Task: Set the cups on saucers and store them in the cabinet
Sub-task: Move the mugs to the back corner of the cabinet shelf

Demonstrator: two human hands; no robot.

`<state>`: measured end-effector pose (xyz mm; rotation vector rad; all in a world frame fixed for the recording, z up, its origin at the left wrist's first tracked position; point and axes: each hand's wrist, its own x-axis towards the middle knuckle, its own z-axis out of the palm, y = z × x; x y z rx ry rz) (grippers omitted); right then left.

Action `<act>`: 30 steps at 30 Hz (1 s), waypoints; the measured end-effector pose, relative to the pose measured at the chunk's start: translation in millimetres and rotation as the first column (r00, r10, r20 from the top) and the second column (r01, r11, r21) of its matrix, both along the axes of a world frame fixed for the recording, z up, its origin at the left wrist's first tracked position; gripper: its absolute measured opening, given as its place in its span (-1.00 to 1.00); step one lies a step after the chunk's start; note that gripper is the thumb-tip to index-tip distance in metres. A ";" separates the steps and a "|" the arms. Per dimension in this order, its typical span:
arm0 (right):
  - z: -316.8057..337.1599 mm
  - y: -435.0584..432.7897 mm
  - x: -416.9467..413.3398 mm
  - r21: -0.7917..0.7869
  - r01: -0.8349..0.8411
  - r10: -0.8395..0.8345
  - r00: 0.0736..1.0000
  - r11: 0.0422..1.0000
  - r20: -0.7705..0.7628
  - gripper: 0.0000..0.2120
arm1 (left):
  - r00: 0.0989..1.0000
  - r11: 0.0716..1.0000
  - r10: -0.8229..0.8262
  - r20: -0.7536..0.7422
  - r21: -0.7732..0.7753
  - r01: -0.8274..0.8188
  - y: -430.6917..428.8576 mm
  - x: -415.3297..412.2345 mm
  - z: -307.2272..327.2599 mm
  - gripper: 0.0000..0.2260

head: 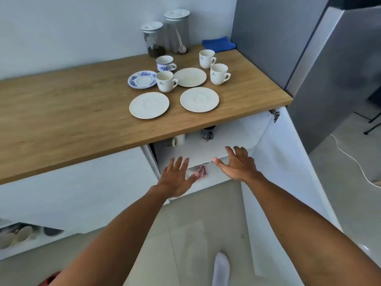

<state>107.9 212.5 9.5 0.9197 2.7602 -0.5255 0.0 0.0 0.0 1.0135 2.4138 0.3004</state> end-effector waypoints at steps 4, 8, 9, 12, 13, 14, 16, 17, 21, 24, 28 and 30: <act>-69.1 30.8 -39.8 -0.047 0.025 -0.027 0.999 0.999 -0.040 -0.24 | 0.945 0.940 0.291 0.147 0.139 -0.311 37.1 -46.0 -68.8 -0.30; -145.9 74.1 -96.2 -0.201 0.086 -0.125 0.974 0.976 -0.189 -0.25 | 0.827 0.746 0.532 0.185 0.359 -0.560 82.4 -98.8 -137.3 -0.42; -159.8 83.9 -110.1 -0.246 0.102 -0.162 0.958 0.964 -0.238 -0.26 | 0.798 0.697 0.572 0.187 0.402 -0.594 88.5 -113.4 -151.2 -0.45; -203.0 111.6 -149.7 -0.287 0.080 -0.187 0.911 0.955 -0.369 -0.30 | 0.738 0.568 0.643 0.204 0.519 -0.638 106.2 -147.3 -195.0 -0.53; -212.6 118.4 -159.8 -0.291 0.061 -0.181 0.896 0.955 -0.406 -0.33 | 0.714 0.519 0.663 0.225 0.548 -0.655 110.9 -158.2 -207.1 -0.54; -220.4 123.5 -167.5 -0.295 0.048 -0.179 0.882 0.954 -0.437 -0.37 | 0.686 0.465 0.681 0.255 0.574 -0.674 115.0 -167.8 -217.2 -0.54; -244.4 133.4 -181.5 -0.287 0.021 -0.173 0.838 0.958 -0.517 -0.45 | 0.647 0.378 0.696 0.313 0.606 -0.700 123.1 -189.4 -244.3 -0.53; -254.5 137.7 -187.3 -0.275 0.008 -0.166 0.815 0.961 -0.555 -0.49 | 0.631 0.350 0.694 0.346 0.604 -0.716 126.5 -198.8 -254.8 -0.54; -278.0 144.3 -201.6 -0.234 -0.056 -0.121 0.727 0.971 -0.676 -0.67 | 0.654 0.251 0.623 0.430 0.681 -0.688 135.5 -221.1 -277.4 -0.66; -282.3 145.5 -207.0 -0.228 -0.101 -0.100 0.680 0.968 -0.726 -0.69 | 0.677 0.187 0.600 0.427 0.748 -0.637 140.3 -228.5 -280.7 -0.68; -277.7 146.5 -205.9 -0.382 -0.127 -0.195 0.690 0.916 -0.697 -0.56 | 0.714 0.121 0.526 0.463 0.790 -0.601 143.3 -232.0 -284.1 -0.68; -274.7 146.1 -206.3 -0.489 -0.130 -0.274 0.693 0.863 -0.667 -0.50 | 0.723 0.104 0.486 0.492 0.788 -0.606 146.1 -231.7 -283.0 -0.73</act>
